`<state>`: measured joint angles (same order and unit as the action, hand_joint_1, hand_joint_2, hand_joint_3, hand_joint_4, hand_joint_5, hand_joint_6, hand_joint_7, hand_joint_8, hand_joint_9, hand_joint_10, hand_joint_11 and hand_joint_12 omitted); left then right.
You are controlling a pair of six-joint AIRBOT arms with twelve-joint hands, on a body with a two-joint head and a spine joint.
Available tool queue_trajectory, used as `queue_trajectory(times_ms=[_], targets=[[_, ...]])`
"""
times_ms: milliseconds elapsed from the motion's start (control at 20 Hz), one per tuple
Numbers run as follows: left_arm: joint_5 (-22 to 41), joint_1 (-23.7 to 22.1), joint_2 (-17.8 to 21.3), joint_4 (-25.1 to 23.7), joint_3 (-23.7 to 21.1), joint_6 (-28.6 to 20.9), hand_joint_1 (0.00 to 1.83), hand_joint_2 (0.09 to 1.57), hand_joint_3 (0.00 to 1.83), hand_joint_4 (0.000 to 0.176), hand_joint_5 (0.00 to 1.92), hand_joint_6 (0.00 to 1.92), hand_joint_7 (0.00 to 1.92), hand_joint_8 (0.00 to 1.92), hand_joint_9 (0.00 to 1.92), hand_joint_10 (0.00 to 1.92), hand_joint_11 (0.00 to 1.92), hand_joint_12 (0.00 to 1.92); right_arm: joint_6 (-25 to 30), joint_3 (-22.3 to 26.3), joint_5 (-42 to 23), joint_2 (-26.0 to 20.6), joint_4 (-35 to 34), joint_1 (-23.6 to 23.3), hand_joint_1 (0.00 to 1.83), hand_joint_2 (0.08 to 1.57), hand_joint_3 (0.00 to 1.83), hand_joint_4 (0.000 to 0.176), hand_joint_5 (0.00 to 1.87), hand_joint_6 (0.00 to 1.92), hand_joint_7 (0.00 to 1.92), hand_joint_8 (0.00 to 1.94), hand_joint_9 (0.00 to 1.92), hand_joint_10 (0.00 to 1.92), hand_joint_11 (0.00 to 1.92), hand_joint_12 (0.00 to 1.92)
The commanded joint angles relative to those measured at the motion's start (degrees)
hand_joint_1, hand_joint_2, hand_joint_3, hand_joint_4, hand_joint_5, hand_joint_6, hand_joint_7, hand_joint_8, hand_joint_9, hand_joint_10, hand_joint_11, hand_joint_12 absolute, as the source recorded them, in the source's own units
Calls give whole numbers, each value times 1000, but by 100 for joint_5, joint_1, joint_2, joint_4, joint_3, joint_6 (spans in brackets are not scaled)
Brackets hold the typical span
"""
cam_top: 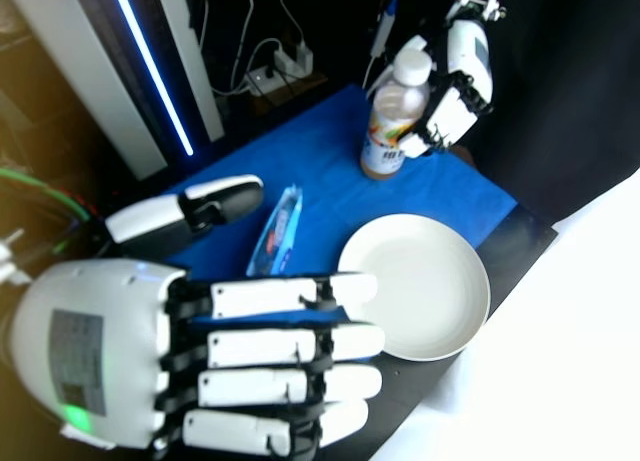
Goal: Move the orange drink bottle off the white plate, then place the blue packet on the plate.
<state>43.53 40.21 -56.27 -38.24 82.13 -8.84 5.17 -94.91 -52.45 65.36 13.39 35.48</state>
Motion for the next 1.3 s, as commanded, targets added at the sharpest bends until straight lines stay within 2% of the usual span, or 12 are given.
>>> queue_trajectory(times_ms=[0,100,150,200,250,400,450,550,650,800,1050,1250], targets=[[533,-92,-8,386,34,-117,1277,1066,0,0,1010,792,1154,872,1139,757,887,1329,50,-4,-599,-2,-276,-86,584,827,0,51,532,1,391,3,288,6,0,656],[534,-91,-6,363,34,-120,1379,1089,2,0,870,1080,1045,883,1038,1002,754,1153,50,-3,-600,1,-271,-86,633,840,0,40,547,0,407,0,322,5,0,762],[555,-91,2,361,28,-121,1255,1124,0,0,862,1192,1028,881,929,556,620,1032,50,-3,-600,1,-271,-86,592,823,0,50,537,2,381,3,266,9,0,625],[563,-91,9,360,20,-121,1180,1127,4,0,909,1088,898,465,897,311,552,1011,50,-3,-600,1,-271,-86,585,816,0,51,532,0,370,1,248,4,0,541],[573,-89,21,357,7,-121,1238,998,0,0,706,563,851,225,866,185,465,1077,50,-2,-600,1,-271,-86,586,810,0,49,532,0,371,0,241,1,0,491],[566,-87,116,297,-78,-104,942,878,0,0,384,19,503,2,546,4,35,1151,50,12,-600,1,-271,-86,600,808,0,45,516,1,374,1,297,8,0,756],[563,-87,158,296,-106,-88,846,785,0,55,227,3,345,1,374,2,6,953,50,13,-600,1,-271,-85,605,805,0,47,502,2,382,1,316,8,0,828],[552,-81,230,295,-147,-60,757,685,0,104,21,2,96,7,130,6,0,472,50,18,-600,1,-269,-85,610,810,2,51,481,0,385,1,310,3,0,844],[530,-63,330,273,-215,-21,735,683,0,103,3,0,19,1,57,8,0,305,50,26,-600,-1,-248,-85,622,815,4,58,470,0,381,0,305,1,0,847],[504,29,480,267,-316,-1,626,637,0,165,0,0,0,0,0,0,0,6,51,103,-600,-3,-114,-86,621,807,1,68,375,1,420,1,309,1,0,841],[338,84,813,274,-510,201,612,622,0,176,0,0,0,0,0,0,4,2,474,376,-632,-140,778,-241,668,813,0,137,218,1,295,4,201,9,0,753],[77,82,979,480,-555,611,595,607,0,162,0,0,0,0,0,0,44,23,644,565,-583,-265,1430,-261,937,831,4,67,274,11,320,5,243,8,0,890]])
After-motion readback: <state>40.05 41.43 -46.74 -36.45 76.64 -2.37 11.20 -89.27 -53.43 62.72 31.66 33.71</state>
